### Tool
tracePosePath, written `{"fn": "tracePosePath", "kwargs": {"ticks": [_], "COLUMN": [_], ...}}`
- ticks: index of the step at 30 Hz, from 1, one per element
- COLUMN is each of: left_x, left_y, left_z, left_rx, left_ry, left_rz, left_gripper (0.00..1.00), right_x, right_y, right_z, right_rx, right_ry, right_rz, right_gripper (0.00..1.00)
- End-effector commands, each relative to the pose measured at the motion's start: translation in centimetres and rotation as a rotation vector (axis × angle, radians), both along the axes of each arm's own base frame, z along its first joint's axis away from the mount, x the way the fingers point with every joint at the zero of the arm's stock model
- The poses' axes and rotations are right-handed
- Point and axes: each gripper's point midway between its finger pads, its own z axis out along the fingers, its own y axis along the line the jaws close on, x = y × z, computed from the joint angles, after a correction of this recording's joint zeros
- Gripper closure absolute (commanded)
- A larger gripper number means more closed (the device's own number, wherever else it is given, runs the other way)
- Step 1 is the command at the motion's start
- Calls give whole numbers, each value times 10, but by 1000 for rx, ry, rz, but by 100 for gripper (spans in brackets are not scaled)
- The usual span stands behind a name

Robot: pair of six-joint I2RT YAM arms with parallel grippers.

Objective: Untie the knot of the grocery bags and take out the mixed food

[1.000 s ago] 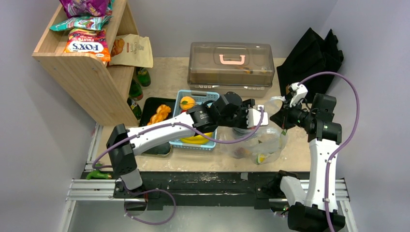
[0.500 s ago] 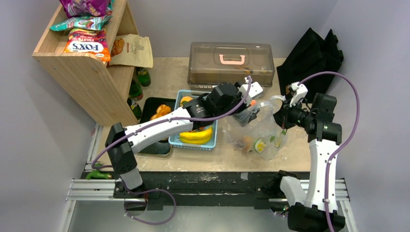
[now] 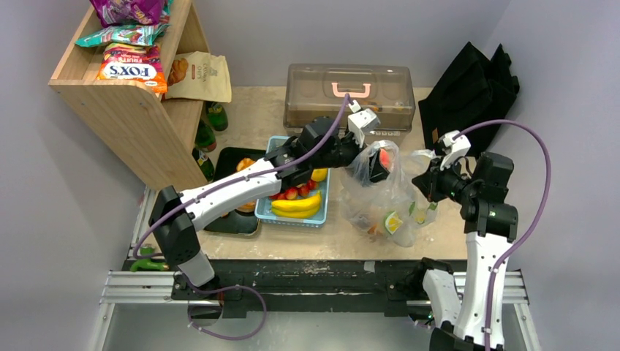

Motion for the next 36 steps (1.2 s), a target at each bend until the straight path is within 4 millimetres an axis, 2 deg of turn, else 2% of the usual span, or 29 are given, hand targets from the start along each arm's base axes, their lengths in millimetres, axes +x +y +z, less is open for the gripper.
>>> {"fn": "tracePosePath", "kwargs": {"ticks": [1, 5, 7, 12, 14, 16, 18, 21, 29, 36], "left_x": [-21, 4, 14, 22, 28, 43, 65, 83, 93, 94], "left_y": [7, 25, 31, 38, 41, 52, 74, 103, 153, 187], "left_z": [93, 111, 117, 126, 118, 98, 73, 40, -31, -70], "left_rx": [-159, -84, -74, -112, -100, -54, 17, 108, 218, 245], "left_ry": [-360, -659, -721, -582, -496, -375, -237, -118, 108, 261], "left_rz": [-116, 38, 97, 160, 196, 274, 397, 562, 806, 914], "left_gripper": [64, 65, 65, 65, 65, 66, 67, 72, 69, 66], "right_x": [3, 1, 2, 4, 5, 7, 9, 10, 19, 34], "right_y": [-8, -10, -10, -10, -11, -11, -12, -12, 5, 20], "right_z": [2, -1, -3, -7, -7, -5, -3, 0, 8, 9], "right_rx": [-37, -47, -46, -45, -53, -59, -61, -63, 55, 86], "right_ry": [-30, -21, -13, 10, 13, 9, 3, 0, 7, 11], "right_rz": [-45, -44, -42, -34, -29, -23, -20, -18, 41, 79], "right_gripper": [100, 100, 100, 100, 100, 100, 100, 100, 100, 100]}}
